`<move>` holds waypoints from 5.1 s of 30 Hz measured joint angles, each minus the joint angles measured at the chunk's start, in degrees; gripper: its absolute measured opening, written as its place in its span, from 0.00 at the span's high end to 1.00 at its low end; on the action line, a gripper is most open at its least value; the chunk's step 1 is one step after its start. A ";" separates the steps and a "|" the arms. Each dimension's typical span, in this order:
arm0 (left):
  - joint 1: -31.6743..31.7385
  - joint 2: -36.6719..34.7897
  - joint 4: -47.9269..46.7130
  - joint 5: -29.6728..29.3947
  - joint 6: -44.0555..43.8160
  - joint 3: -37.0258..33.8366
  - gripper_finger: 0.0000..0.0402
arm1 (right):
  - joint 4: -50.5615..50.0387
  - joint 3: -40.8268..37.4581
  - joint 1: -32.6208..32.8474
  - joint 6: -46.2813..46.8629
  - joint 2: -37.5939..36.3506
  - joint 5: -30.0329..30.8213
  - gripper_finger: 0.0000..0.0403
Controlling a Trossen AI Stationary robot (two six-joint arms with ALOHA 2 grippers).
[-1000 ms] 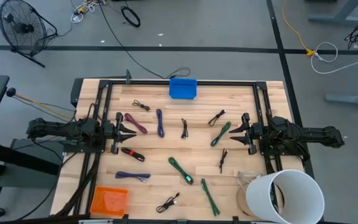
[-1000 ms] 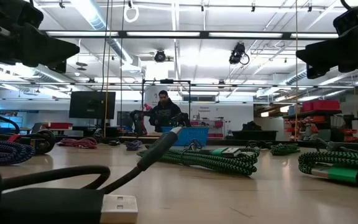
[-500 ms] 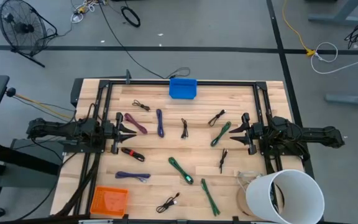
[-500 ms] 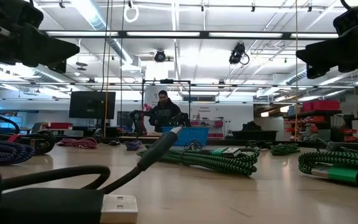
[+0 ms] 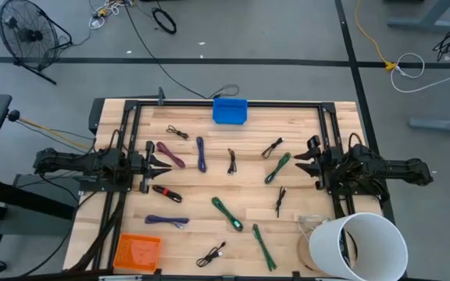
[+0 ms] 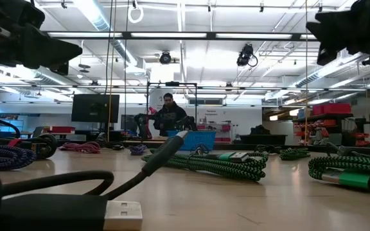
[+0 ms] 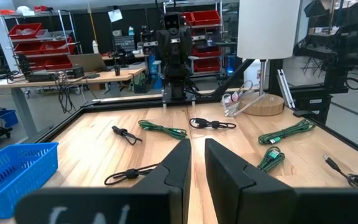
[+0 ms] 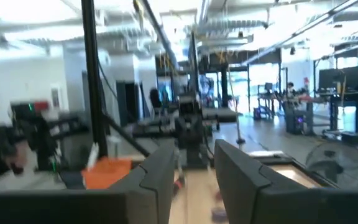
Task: Pick & Place USB Port
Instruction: Put the black charger cable into the blue bin
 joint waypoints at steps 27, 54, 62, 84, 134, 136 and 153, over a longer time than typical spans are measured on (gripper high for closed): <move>0.00 0.00 16.33 -3.95 0.15 0.01 0.87 | -21.01 18.07 -9.71 -11.94 36.37 23.17 0.71; -0.01 0.00 15.69 -7.15 -1.86 0.00 0.87 | -29.78 33.03 -12.27 -19.72 78.51 30.40 0.27; -0.01 0.00 15.39 -7.13 -1.90 0.02 0.87 | -29.71 33.03 -12.27 -19.73 81.48 29.80 0.23; -0.01 0.00 15.37 -7.13 -1.95 0.00 0.87 | -25.42 33.22 -14.17 -21.24 86.44 21.77 0.51; 0.01 0.02 13.75 -7.10 -1.95 0.00 0.87 | -24.57 37.86 -8.76 -25.59 93.90 20.48 0.96; 0.01 0.02 13.75 -7.10 -1.96 0.02 0.87 | -24.00 37.80 -8.99 -24.04 93.88 19.45 0.96; 0.01 0.02 13.76 -7.13 -1.95 0.02 0.87 | -26.81 56.86 -8.78 -29.75 92.61 27.99 1.00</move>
